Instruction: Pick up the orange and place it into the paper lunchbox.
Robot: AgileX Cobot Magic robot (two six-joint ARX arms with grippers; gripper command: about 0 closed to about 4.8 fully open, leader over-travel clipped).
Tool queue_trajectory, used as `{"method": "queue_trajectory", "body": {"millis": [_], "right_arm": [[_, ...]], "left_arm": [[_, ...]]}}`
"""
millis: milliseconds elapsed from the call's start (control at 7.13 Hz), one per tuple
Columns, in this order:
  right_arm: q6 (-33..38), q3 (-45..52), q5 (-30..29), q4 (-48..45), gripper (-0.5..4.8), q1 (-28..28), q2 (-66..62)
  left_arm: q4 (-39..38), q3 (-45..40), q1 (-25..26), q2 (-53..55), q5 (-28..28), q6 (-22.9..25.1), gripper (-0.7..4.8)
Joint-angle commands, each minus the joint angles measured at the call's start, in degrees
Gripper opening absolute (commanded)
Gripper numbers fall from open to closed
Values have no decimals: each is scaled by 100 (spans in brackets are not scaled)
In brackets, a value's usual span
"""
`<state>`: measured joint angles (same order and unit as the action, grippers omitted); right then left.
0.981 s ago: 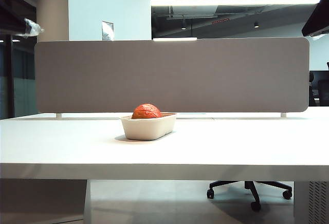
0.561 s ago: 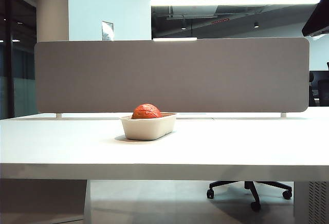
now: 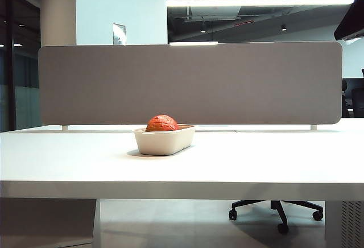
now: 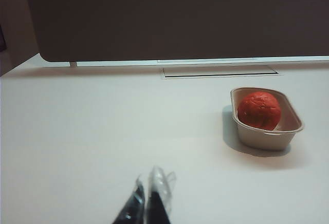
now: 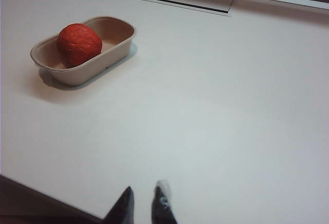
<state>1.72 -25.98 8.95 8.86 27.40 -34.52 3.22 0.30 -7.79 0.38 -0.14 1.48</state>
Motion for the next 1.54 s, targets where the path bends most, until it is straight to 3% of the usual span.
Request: {"method": "queue_trajectory", "body": {"millis": [140,841,1262,1402,1542], "right_arm": [[22,-15,-2,-98,57,4,20],[20,1182,-2,-1381,57,-673,1325],[20,1755,-9,-1335,57,-1261,2323],[22,2575,-450,-920,57,-2151,3440],[24,2575,-72,-914,57,-2140,3438]], "left_arm": [[63,-9,4,-20,17,2,18],[57,-9,4,-20,17,2,18],[55,-9,4,-20,17,2,18],[44,-9,4,-17,15,2,18],[28,-9,4,-17,17,2,18]]}}
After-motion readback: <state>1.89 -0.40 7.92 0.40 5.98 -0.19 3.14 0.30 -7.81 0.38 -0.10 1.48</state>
